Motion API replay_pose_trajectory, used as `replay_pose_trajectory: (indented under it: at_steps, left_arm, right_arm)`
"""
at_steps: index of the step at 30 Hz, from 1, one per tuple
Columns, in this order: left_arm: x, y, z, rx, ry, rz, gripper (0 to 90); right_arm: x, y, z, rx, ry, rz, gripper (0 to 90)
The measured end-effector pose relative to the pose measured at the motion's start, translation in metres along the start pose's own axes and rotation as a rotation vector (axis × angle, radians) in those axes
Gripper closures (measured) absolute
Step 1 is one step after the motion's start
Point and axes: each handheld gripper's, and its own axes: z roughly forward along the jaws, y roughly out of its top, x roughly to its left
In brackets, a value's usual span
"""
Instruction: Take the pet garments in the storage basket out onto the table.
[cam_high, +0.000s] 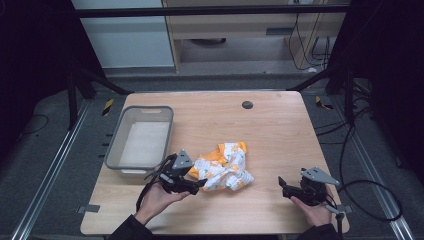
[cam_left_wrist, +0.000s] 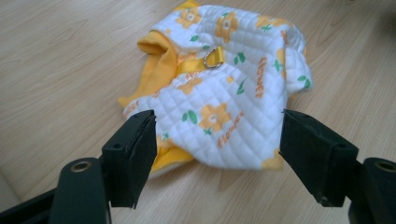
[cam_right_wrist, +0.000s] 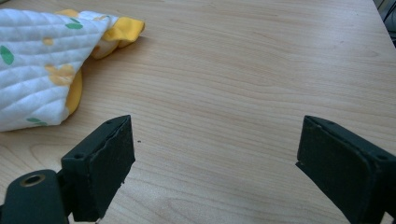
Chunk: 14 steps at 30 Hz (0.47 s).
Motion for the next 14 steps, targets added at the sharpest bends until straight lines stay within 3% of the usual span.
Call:
replay_pose_trajectory:
  at_steps: [6,14]
  left_arm:
    - [0.006,-0.023,-0.005,-0.017,0.003,-0.047,26.1]
    - [0.01,-0.047,-0.013,-0.011,0.017,-0.078,25.1]
  right_arm:
    - [0.001,-0.001,0.001,0.006,0.002,-0.01,10.4]
    - [0.003,-0.002,0.003,0.014,0.008,-0.019,10.2]
